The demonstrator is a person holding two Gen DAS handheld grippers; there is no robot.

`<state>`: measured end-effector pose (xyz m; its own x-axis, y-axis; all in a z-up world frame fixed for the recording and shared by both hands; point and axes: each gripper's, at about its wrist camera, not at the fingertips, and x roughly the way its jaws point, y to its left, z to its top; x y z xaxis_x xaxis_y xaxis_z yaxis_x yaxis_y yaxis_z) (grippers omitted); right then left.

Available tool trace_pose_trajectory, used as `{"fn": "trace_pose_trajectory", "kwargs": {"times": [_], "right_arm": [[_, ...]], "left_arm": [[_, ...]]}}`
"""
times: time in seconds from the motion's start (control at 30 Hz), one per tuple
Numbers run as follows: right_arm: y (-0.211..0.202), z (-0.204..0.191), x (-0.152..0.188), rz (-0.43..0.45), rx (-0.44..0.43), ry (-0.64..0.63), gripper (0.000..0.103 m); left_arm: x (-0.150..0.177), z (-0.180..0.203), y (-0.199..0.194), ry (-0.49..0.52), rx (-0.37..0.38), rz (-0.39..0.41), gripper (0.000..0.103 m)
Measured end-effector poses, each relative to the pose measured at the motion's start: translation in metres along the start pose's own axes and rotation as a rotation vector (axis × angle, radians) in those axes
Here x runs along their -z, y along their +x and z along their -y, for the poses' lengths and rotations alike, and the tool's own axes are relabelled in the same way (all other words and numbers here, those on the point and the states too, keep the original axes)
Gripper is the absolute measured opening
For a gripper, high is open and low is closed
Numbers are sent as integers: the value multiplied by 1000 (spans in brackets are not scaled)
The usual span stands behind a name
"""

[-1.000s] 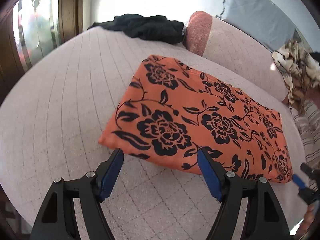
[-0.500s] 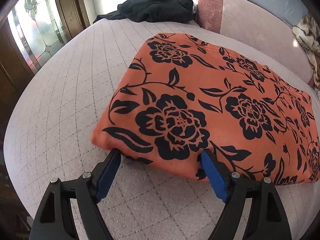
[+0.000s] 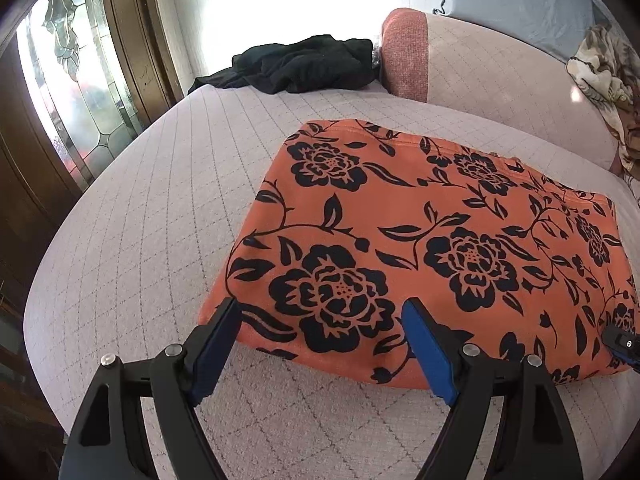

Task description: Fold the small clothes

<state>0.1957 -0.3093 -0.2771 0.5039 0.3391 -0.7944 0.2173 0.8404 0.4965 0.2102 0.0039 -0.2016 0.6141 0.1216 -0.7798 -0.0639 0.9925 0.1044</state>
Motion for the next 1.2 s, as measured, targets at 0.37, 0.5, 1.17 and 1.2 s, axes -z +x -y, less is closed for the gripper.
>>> {"fn": "trace_pose_trajectory", "kwargs": {"times": [0.37, 0.5, 1.17, 1.2], "right_arm": [[0, 9, 0, 1, -44, 51, 46], [1, 8, 0, 3, -41, 50, 46], [2, 8, 0, 4, -37, 45, 47], [2, 8, 0, 4, -37, 45, 47]], "left_arm": [[1, 14, -10, 33, 3, 32, 83], [1, 16, -12, 37, 11, 37, 83], [3, 24, -16, 72, 42, 49, 83], [3, 24, -14, 75, 40, 42, 83]]}}
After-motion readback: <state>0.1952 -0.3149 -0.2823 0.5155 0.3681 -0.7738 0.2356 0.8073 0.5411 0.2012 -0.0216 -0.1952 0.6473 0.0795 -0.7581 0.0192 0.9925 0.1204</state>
